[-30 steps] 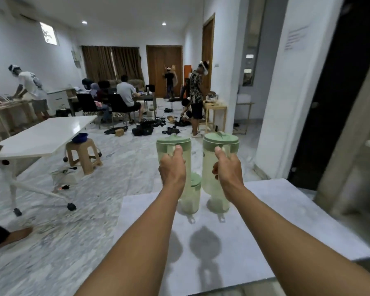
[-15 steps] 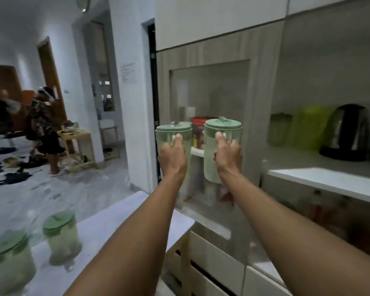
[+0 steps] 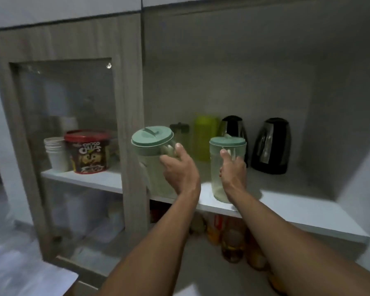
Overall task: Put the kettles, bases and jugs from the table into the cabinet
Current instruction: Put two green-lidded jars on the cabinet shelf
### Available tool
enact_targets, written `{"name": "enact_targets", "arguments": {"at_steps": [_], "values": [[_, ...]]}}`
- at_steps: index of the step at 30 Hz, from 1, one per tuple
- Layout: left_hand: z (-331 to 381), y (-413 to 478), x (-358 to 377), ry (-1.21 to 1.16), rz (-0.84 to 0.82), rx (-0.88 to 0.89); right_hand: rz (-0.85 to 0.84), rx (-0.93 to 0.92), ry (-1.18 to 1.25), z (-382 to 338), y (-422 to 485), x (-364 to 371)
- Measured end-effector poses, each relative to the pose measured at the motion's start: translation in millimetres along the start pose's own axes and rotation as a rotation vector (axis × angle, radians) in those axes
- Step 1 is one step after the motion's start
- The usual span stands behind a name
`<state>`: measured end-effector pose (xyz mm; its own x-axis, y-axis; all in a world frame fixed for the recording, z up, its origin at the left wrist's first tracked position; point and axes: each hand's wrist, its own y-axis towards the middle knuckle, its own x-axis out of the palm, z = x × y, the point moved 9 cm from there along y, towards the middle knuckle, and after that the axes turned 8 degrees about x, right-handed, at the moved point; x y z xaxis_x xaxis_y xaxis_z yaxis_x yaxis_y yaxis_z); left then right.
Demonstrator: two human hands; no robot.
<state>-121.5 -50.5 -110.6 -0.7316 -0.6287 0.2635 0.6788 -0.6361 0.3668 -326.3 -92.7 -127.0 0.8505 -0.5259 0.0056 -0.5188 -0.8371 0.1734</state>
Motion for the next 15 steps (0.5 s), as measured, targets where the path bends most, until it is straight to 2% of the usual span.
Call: {"name": "enact_targets", "arguments": {"at_steps": [4, 8, 10, 15], "values": [[-14, -8, 37, 0.054, 0.013, 0.085, 0.006, 0.042, 0.008, 23, 42, 11], [-29, -2, 75, 0.072, -0.078, 0.194, -0.046, 0.030, -0.021, 28, 82, 36], [-43, 11, 94, 0.076, -0.142, 0.148, -0.037, 0.035, -0.033, 30, 99, 41], [-82, 72, 115, 0.174, -0.210, -0.109, -0.037, 0.083, 0.013, 39, 137, 51]]}}
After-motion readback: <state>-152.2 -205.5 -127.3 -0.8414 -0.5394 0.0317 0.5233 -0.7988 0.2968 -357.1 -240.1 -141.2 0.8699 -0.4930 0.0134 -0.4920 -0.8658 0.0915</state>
